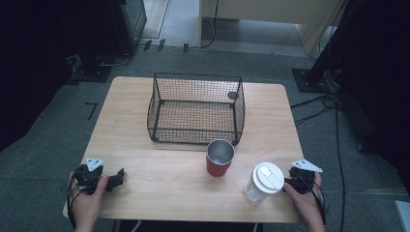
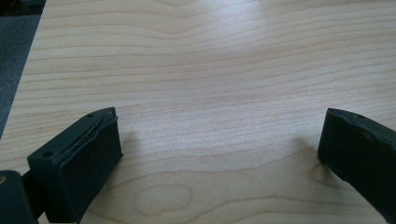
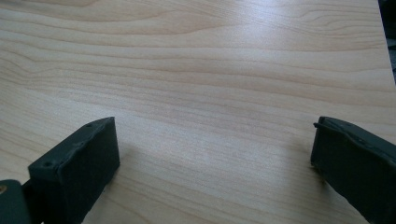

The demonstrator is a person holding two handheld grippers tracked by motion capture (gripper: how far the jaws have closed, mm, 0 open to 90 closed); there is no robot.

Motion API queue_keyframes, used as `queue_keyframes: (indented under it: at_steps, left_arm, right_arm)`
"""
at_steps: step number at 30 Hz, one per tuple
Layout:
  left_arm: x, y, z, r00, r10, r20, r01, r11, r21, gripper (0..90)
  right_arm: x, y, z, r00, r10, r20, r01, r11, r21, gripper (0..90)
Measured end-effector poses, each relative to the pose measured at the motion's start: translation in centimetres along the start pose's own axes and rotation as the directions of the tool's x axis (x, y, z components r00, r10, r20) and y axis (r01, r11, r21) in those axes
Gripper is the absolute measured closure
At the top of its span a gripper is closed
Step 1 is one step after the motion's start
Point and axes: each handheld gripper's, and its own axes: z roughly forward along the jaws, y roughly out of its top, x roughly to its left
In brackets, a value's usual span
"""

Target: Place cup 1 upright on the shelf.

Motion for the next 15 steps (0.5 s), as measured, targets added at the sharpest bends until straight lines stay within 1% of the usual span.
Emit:
queue_keyframes:
  at_steps: [6,7,8,9,10,11,12,13,14,15]
  left_arm:
    - [-0.1,-0.1,-0.2,1.0000,-0.002,0.003,0.002,1.0000,0.000,0.1]
    - [-0.1,-0.1,-0.4,0.9998,-0.017,0.011,0.017,0.9998,0.004,0.0]
    - [0.0,-0.1,-0.5,0.9992,-0.026,0.029,0.026,0.9996,-0.006,0.1]
    - [0.0,-0.1,-0.5,0.9992,-0.026,0.029,0.026,0.9996,-0.006,0.0]
    - [0.0,-0.1,-0.7,0.9987,-0.034,0.039,0.035,0.9992,-0.021,0.1]
    - [-0.1,-0.1,-0.8,0.9982,-0.036,0.047,0.038,0.9988,-0.032,0.1]
    - [-0.3,0.1,-1.0,0.9969,-0.039,0.068,0.041,0.9983,-0.041,0.1]
    - [-0.3,0.1,-1.0,0.9969,-0.039,0.068,0.041,0.9983,-0.041,0.1]
    - [-0.4,0.1,-1.1,0.9956,-0.038,0.086,0.042,0.9981,-0.044,0.1]
    - [-0.7,0.2,-1.2,0.9955,-0.029,0.090,0.034,0.9984,-0.045,0.0]
  right_arm:
    - [0.0,0.0,0.0,1.0000,0.000,0.000,0.000,1.000,0.000,1.1]
    - [0.0,0.0,0.0,1.0000,0.000,0.000,0.000,1.000,0.000,1.1]
    - [0.0,0.0,0.0,1.0000,0.000,0.000,0.000,1.000,0.000,1.1]
    - [0.0,0.0,0.0,1.0000,0.000,0.000,0.000,1.000,0.000,1.1]
    - [0.0,0.0,0.0,1.0000,0.000,0.000,0.000,1.000,0.000,1.1]
    - [0.0,0.0,0.0,1.0000,0.000,0.000,0.000,1.000,0.000,1.1]
    - [0.0,0.0,0.0,1.0000,0.000,0.000,0.000,1.000,0.000,1.1]
    - [0.0,0.0,0.0,1.0000,0.000,0.000,0.000,1.000,0.000,1.1]
    - [0.0,0.0,0.0,1.0000,0.000,0.000,0.000,1.000,0.000,1.2]
    - [0.0,0.0,0.0,1.0000,0.000,0.000,0.000,1.000,0.000,1.1]
